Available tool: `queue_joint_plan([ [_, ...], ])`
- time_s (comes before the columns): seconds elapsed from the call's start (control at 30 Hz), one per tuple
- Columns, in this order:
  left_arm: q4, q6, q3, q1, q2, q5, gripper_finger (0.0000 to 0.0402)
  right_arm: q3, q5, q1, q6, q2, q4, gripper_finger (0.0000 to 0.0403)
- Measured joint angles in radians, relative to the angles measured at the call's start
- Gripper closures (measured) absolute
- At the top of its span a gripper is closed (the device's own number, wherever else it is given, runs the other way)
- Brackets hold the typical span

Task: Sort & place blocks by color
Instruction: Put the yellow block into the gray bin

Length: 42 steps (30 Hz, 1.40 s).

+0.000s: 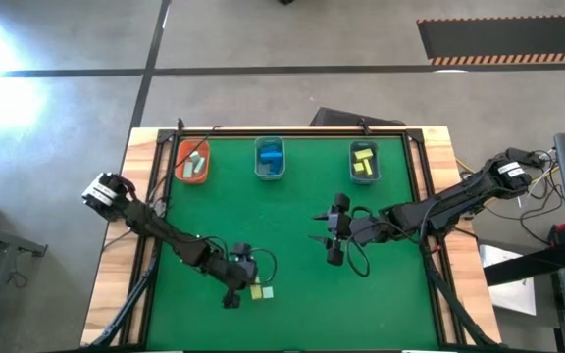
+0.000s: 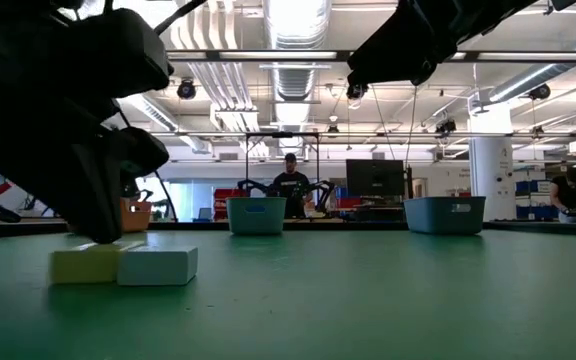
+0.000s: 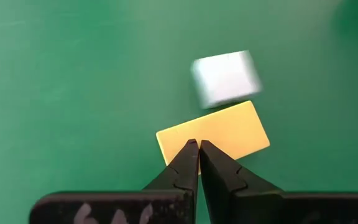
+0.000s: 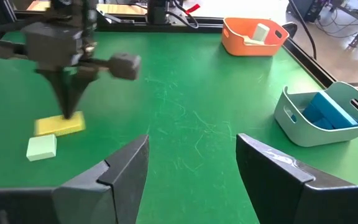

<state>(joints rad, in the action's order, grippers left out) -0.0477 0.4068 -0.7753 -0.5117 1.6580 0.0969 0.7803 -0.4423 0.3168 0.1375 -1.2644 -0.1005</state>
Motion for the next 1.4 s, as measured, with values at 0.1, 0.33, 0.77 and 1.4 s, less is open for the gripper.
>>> queue_joint_plan([
  [0.1, -0.057, -0.001, 0.014, 0.026, -0.044, 0.047, 0.0401, 0.000, 0.000, 0.000, 0.000, 0.000, 0.000, 0.0177],
  [0.33, -0.093, -0.073, 0.036, 0.057, -0.145, 0.067, 0.0401, 0.000, -0.002, 0.000, 0.000, 0.000, -0.001, 0.0177],
  [0.77, -0.149, -0.201, 0.053, 0.074, -0.147, 0.056, 0.0200, -0.003, -0.002, 0.000, 0.014, 0.000, 0.000, 0.0177],
  [1.4, -0.135, -0.369, 0.067, 0.074, -0.086, 0.068, 0.0187, -0.013, -0.003, 0.000, 0.039, 0.000, -0.001, 0.0177],
])
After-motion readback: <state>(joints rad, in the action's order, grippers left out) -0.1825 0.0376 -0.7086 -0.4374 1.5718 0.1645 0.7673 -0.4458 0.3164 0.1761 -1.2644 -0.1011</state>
